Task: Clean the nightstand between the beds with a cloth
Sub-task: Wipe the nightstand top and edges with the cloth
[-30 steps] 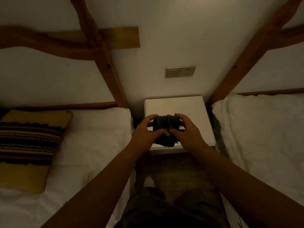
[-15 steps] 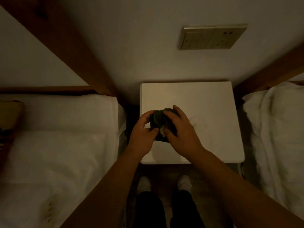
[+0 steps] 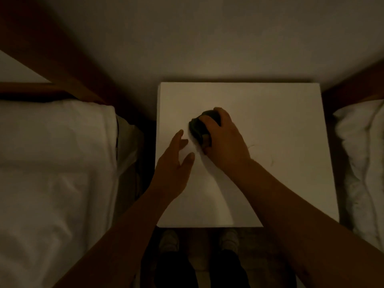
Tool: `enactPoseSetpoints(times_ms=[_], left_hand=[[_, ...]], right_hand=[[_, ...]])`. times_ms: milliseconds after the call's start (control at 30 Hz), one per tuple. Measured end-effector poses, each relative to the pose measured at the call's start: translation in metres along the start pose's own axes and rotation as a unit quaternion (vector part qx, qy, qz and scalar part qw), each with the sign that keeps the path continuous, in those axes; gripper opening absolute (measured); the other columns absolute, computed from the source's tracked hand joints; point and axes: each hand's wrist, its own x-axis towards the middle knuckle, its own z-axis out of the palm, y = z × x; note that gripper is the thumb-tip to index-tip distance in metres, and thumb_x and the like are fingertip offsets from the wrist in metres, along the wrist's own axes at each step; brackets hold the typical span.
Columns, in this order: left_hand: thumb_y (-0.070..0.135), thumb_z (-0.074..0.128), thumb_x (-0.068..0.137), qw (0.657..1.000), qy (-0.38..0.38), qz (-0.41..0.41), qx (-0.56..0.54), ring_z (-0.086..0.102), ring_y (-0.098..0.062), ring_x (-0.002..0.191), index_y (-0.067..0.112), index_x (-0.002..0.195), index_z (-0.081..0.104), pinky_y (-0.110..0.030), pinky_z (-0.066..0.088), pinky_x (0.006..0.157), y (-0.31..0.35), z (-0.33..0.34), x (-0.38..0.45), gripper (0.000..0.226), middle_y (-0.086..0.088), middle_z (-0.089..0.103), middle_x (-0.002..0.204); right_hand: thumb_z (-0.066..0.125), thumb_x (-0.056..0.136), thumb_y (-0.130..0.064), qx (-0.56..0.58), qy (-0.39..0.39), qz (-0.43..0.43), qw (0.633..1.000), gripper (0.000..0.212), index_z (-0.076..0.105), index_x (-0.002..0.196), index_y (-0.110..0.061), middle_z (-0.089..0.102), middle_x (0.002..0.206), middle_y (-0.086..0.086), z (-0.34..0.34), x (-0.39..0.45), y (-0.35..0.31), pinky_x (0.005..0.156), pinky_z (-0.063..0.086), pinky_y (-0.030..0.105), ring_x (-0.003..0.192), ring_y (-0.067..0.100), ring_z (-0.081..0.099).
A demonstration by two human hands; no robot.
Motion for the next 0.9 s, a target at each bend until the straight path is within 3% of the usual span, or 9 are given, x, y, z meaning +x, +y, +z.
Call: enactPoseSetpoints(times_ms=[67, 133, 233, 367, 467, 667, 733, 800, 900], left_hand=[[0.042, 0.044, 0.097, 0.978, 0.025, 0.071, 0.196, 0.019, -0.007, 0.141, 0.033, 0.148, 0.011, -0.019, 0.018, 0.113, -0.024, 0.003, -0.021, 0.061, 0.014, 0.02, 0.15], [0.05, 0.037, 0.097, 0.926, 0.015, 0.088, 0.368, -0.002, -0.018, 0.147, 0.029, 0.151, 0.006, -0.04, 0.007, 0.118, -0.044, 0.007, -0.04, 0.065, 0.006, 0.002, 0.158], [0.058, 0.026, 0.096, 0.873, 0.012, 0.056, 0.484, -0.011, -0.029, 0.148, 0.027, 0.154, 0.001, -0.052, 0.004, 0.115, -0.06, 0.018, -0.055, 0.071, -0.003, -0.008, 0.162], [0.059, 0.026, 0.094, 0.854, 0.024, 0.061, 0.516, -0.003, -0.033, 0.148, 0.023, 0.155, 0.005, -0.055, 0.011, 0.114, -0.065, 0.025, -0.058, 0.074, -0.008, -0.002, 0.163], [0.059, 0.026, 0.093, 0.852, 0.023, 0.061, 0.52, -0.003, -0.033, 0.148, 0.023, 0.155, 0.004, -0.056, 0.013, 0.114, -0.066, 0.025, -0.056, 0.075, -0.006, -0.003, 0.163], [0.059, 0.027, 0.092, 0.856, 0.016, 0.048, 0.515, -0.003, -0.032, 0.148, 0.024, 0.155, 0.006, -0.058, 0.017, 0.113, -0.063, 0.025, -0.056, 0.075, -0.006, -0.003, 0.163], [0.058, 0.028, 0.091, 0.857, 0.014, 0.043, 0.512, -0.004, -0.031, 0.148, 0.024, 0.155, 0.006, -0.058, 0.018, 0.113, -0.061, 0.025, -0.057, 0.075, -0.006, -0.002, 0.163], [0.058, 0.029, 0.091, 0.857, 0.013, 0.044, 0.513, -0.005, -0.031, 0.148, 0.023, 0.155, 0.006, -0.058, 0.018, 0.113, -0.061, 0.026, -0.057, 0.076, -0.007, -0.001, 0.162], [0.058, 0.03, 0.091, 0.856, 0.014, 0.041, 0.516, -0.005, -0.031, 0.148, 0.023, 0.155, 0.006, -0.058, 0.017, 0.114, -0.06, 0.026, -0.057, 0.076, -0.007, -0.001, 0.162]], right_hand=[[0.07, 0.081, -0.035, -0.048, 0.009, 0.017, 0.999, 0.074, 0.035, 0.145, -0.025, 0.008, 0.159, 0.015, 0.006, 0.004, 0.01, 0.108, 0.027, 0.064, 0.138, 0.047, 0.018], [0.064, 0.079, -0.055, -0.093, 0.012, 0.004, 0.996, 0.081, 0.025, 0.147, -0.034, -0.004, 0.161, 0.009, 0.009, 0.006, 0.014, 0.108, 0.01, 0.067, 0.142, 0.047, 0.0], [0.06, 0.084, -0.056, -0.115, -0.012, -0.046, 0.992, 0.074, 0.025, 0.147, -0.039, -0.001, 0.161, 0.008, 0.012, 0.011, 0.017, 0.107, 0.019, 0.067, 0.142, 0.049, 0.002], [0.058, 0.092, -0.028, -0.093, -0.016, -0.088, 0.992, 0.054, 0.04, 0.144, -0.028, 0.016, 0.158, 0.015, 0.01, 0.02, 0.025, 0.104, 0.035, 0.058, 0.139, 0.046, 0.018], [0.056, 0.093, -0.019, -0.074, -0.015, -0.078, 0.994, 0.052, 0.043, 0.143, -0.026, 0.019, 0.157, 0.018, -0.007, 0.025, 0.05, 0.105, 0.035, 0.059, 0.136, 0.048, 0.022], [0.064, 0.086, -0.023, -0.066, 0.103, 0.155, 0.98, 0.053, 0.051, 0.138, -0.019, 0.038, 0.142, 0.023, -0.08, -0.003, 0.156, 0.109, 0.032, 0.05, 0.125, 0.046, 0.039], [0.064, 0.089, -0.029, -0.069, 0.134, 0.217, 0.965, 0.052, 0.05, 0.138, -0.016, 0.039, 0.14, 0.023, -0.088, -0.025, 0.171, 0.111, 0.029, 0.043, 0.125, 0.042, 0.04], [0.066, 0.089, -0.026, -0.028, 0.134, 0.212, 0.968, 0.056, 0.047, 0.14, -0.013, 0.032, 0.147, 0.021, -0.078, -0.042, 0.166, 0.114, 0.022, 0.034, 0.133, 0.037, 0.033], [0.068, 0.088, -0.023, 0.005, 0.159, 0.193, 0.968, 0.058, 0.045, 0.14, -0.014, 0.02, 0.155, 0.018, -0.051, -0.045, 0.143, 0.118, 0.017, 0.038, 0.142, 0.034, 0.021]])
